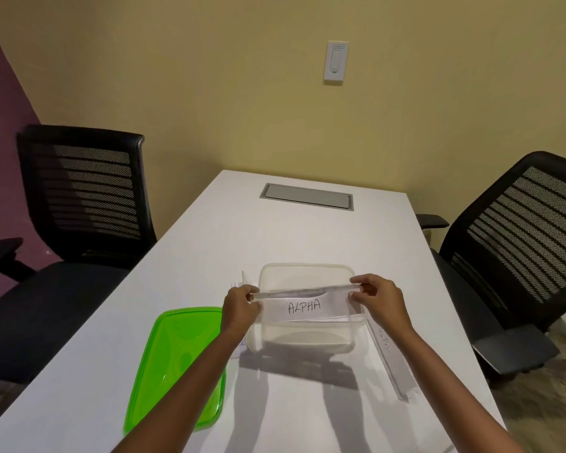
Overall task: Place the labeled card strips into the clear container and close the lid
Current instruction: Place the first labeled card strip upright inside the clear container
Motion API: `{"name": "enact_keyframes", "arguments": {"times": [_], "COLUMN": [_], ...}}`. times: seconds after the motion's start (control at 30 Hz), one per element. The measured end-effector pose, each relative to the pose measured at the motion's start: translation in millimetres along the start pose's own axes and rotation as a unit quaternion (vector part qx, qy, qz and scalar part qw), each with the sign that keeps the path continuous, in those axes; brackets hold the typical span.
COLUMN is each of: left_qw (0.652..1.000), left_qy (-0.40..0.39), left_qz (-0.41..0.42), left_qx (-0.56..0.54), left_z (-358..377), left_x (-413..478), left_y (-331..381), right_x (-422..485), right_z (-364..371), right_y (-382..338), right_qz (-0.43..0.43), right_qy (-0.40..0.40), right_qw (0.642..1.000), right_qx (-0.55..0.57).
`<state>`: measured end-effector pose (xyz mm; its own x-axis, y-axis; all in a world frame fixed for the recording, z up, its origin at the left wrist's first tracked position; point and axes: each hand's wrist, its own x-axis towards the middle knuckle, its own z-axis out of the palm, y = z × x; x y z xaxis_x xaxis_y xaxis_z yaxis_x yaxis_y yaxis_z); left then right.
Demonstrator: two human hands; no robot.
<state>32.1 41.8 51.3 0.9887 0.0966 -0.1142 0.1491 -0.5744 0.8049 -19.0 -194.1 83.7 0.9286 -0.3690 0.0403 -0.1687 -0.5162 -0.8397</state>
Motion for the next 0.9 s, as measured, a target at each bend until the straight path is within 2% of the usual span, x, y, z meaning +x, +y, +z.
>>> {"name": "enact_keyframes", "arguments": {"times": [0.17,0.33,0.53,0.67,0.9], "left_qw": [0.999,0.986,0.979,0.98,0.982], "left_qy": [-0.031,-0.072,-0.066,-0.05,-0.071], "left_qz": [-0.027,-0.098,-0.148,-0.178,-0.175], "left_qx": [0.011,-0.114,-0.122,-0.078,0.012], "left_z": [10,34,67,80,99], "left_x": [21,44,71,83,92], "left_y": [13,23,27,32,38], "right_x": [11,34,58,69,81], "right_z": [-1,3,21,35,60], "right_y": [-19,-19,3,26,52], "right_qz": [-0.094,-0.122,-0.069,-0.011,0.084], "right_qy": [0.033,0.062,0.023,-0.029,-0.107], "right_qw": [0.992,0.981,0.985,0.984,0.971], "right_qx": [-0.072,-0.135,-0.159,-0.176,-0.197]}}
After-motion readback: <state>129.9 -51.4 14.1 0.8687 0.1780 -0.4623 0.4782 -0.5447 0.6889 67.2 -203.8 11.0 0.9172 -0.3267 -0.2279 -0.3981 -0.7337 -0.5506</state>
